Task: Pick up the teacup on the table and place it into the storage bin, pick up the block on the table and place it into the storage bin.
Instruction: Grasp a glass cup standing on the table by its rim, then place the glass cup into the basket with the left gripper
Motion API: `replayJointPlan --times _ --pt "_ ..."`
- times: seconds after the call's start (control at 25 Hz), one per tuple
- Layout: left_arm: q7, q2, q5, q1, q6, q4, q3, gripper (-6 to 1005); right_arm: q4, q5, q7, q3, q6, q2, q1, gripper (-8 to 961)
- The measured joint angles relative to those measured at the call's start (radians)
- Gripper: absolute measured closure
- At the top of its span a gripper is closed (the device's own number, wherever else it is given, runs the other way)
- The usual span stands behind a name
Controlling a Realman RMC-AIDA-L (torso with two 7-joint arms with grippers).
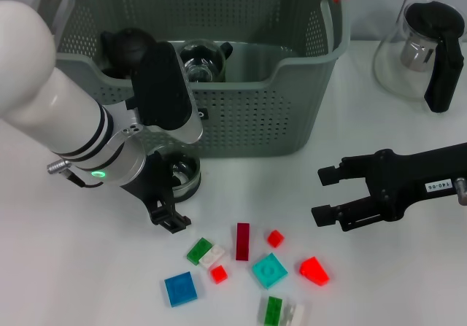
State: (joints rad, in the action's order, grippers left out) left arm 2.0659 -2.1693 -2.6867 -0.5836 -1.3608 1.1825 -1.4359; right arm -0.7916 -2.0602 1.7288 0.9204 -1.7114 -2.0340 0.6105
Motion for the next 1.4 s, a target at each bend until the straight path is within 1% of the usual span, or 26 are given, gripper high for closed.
replayJointPlan --times 0.16,0.4,0.64,0.76,1.0,1.08,1.2,1.32,1.4 --pt "0.020 0.001 -0.011 -0.009 -0.001 -0.004 0.008 175 0.000 0.000 0.000 0.000 0.000 0.001 0.000 26" --pt "0.025 0.003 -0.015 -0.015 -0.003 -0.009 0.011 402 0.000 0.000 0.000 0.000 0.000 0.002 0.002 27" --pt "0.025 0.000 -0.025 -0.016 -0.013 -0.004 0.000 646 0.000 0.000 0.000 0.000 0.000 0.003 0.001 27" --pt "0.025 0.000 -0.026 -0.016 -0.021 0.004 0.000 851 0.000 0.001 0.000 0.000 -0.001 0.003 0.000 27" --pt "0.025 0.000 -0.025 -0.016 -0.054 0.017 0.000 953 0.000 0.002 0.000 0.000 0.000 0.005 -0.001 27" --pt "0.025 0.000 -0.018 -0.016 -0.086 0.032 0.005 953 0.000 0.002 -0.001 0.000 0.001 0.005 -0.001 27" --pt "0.029 -0.002 -0.001 -0.007 -0.179 0.102 0.021 953 0.000 0.002 -0.001 0.000 0.001 0.007 -0.001 27" --pt "0.055 -0.003 0.034 0.025 -0.304 0.241 0.036 953 0.000 0.002 -0.001 0.000 -0.001 0.009 -0.002 27" --pt "0.070 -0.003 0.063 0.037 -0.372 0.324 0.069 953 0.000 0.002 -0.001 0.000 -0.004 0.011 -0.001 27"
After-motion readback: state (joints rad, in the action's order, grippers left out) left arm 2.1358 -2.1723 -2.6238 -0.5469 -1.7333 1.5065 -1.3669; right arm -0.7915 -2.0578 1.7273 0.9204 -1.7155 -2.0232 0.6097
